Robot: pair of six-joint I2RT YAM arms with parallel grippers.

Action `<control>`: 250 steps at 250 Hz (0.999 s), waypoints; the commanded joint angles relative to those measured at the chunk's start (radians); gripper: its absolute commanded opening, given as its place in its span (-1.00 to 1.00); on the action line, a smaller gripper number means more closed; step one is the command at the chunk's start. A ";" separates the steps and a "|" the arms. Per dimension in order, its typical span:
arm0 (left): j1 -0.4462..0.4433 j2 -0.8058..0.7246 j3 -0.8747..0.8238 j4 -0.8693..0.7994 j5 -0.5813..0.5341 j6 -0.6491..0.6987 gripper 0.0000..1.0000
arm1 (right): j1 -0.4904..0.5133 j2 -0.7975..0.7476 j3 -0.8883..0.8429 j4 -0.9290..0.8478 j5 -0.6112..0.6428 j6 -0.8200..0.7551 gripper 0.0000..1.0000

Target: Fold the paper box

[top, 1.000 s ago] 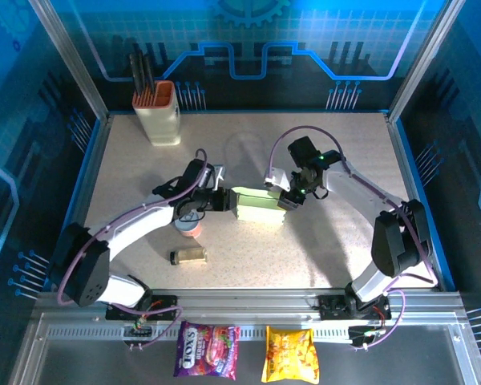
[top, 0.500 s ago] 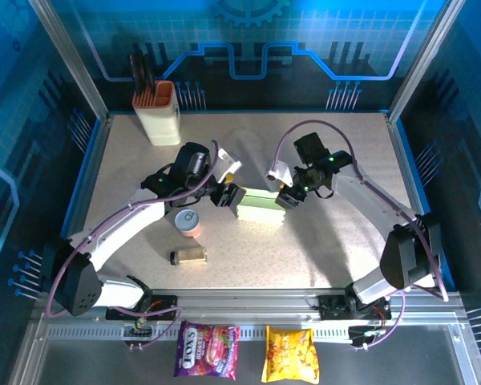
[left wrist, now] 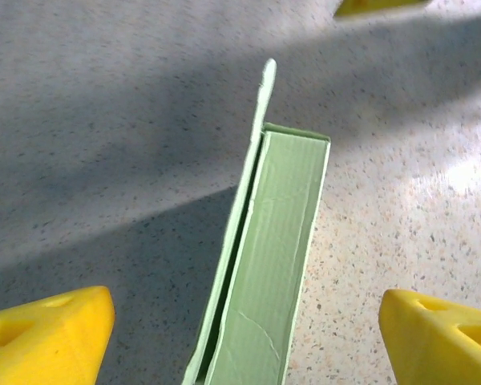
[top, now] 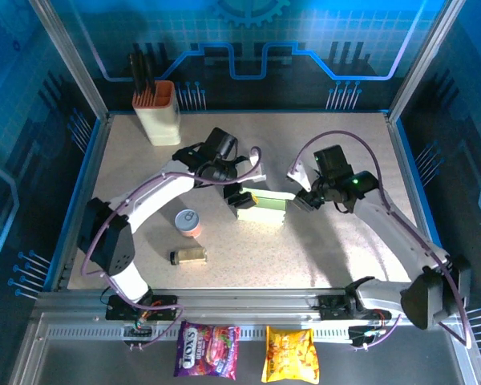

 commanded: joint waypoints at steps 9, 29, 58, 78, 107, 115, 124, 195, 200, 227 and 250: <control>-0.012 0.101 0.119 -0.163 0.058 0.176 0.76 | -0.014 -0.066 -0.020 0.029 0.058 0.025 0.17; -0.022 0.162 0.176 -0.221 0.053 0.203 0.76 | -0.015 -0.073 -0.025 0.030 0.072 0.021 0.18; -0.031 0.210 0.195 -0.222 0.030 0.225 0.77 | -0.015 -0.072 -0.027 0.030 0.072 0.015 0.17; -0.040 0.233 0.200 -0.220 0.024 0.232 0.77 | -0.017 -0.072 -0.030 0.031 0.065 0.014 0.17; -0.045 0.260 0.203 -0.217 0.031 0.237 0.76 | -0.015 -0.072 -0.030 0.031 0.059 0.014 0.17; -0.046 0.266 0.202 -0.215 0.031 0.237 0.73 | -0.015 -0.072 -0.032 0.030 0.057 0.013 0.17; -0.046 0.274 0.204 -0.214 0.031 0.237 0.69 | -0.015 -0.070 -0.031 0.031 0.054 0.013 0.17; -0.045 0.300 0.212 -0.236 0.004 0.256 0.28 | -0.015 -0.067 -0.029 0.024 0.045 0.010 0.17; -0.044 0.303 0.212 -0.236 0.002 0.256 0.25 | -0.015 -0.067 -0.029 0.024 0.046 0.010 0.17; -0.045 0.306 0.220 -0.247 -0.011 0.248 0.08 | -0.014 -0.064 -0.028 0.020 0.037 0.010 0.17; -0.044 0.305 0.219 -0.249 -0.016 0.243 -0.01 | -0.010 -0.057 -0.025 0.017 0.036 0.008 0.16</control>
